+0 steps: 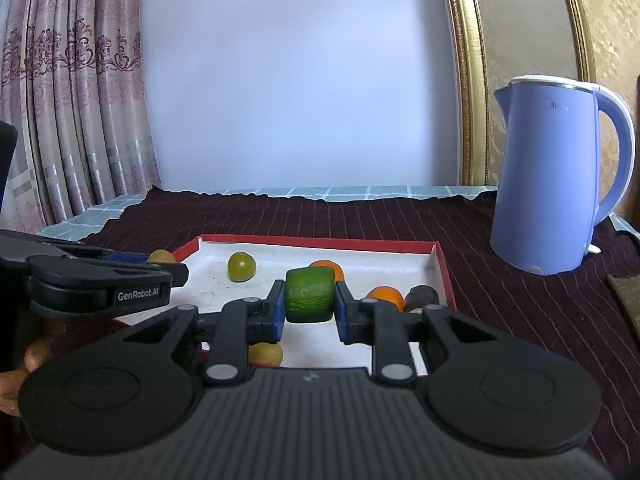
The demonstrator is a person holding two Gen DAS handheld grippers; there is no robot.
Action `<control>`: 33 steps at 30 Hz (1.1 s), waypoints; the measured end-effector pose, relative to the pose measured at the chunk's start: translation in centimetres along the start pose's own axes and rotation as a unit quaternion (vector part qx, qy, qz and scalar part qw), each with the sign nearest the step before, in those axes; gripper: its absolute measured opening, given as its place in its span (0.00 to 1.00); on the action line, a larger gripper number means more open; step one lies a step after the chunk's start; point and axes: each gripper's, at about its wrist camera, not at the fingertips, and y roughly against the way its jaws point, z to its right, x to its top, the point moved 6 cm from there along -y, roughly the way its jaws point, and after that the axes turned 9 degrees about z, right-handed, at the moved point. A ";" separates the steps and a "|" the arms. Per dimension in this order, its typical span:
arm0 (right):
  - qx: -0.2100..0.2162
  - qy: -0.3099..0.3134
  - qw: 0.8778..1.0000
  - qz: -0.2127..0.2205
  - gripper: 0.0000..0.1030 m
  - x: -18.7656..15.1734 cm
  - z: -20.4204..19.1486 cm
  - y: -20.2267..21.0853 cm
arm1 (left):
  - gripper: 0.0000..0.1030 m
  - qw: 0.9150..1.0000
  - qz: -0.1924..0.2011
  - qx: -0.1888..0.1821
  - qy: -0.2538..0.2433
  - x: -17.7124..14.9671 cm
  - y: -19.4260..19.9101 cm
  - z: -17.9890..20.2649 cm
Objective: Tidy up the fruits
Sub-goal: 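Carry the lime with the right tool while the left carries the tan fruit over the tray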
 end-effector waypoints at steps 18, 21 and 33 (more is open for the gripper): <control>-0.001 0.010 1.000 0.005 0.23 0.8 0.1 -0.9 | 0.26 1.000 -0.021 0.010 -0.011 0.4 -2.3 0.4; -0.001 0.012 1.000 0.005 0.23 1.0 0.2 -1.1 | 0.26 1.000 -0.025 0.010 -0.012 0.4 -2.7 0.5; -0.001 0.016 1.000 0.005 0.23 1.6 0.1 -2.0 | 0.26 0.999 -0.032 0.013 -0.016 1.0 -3.7 1.0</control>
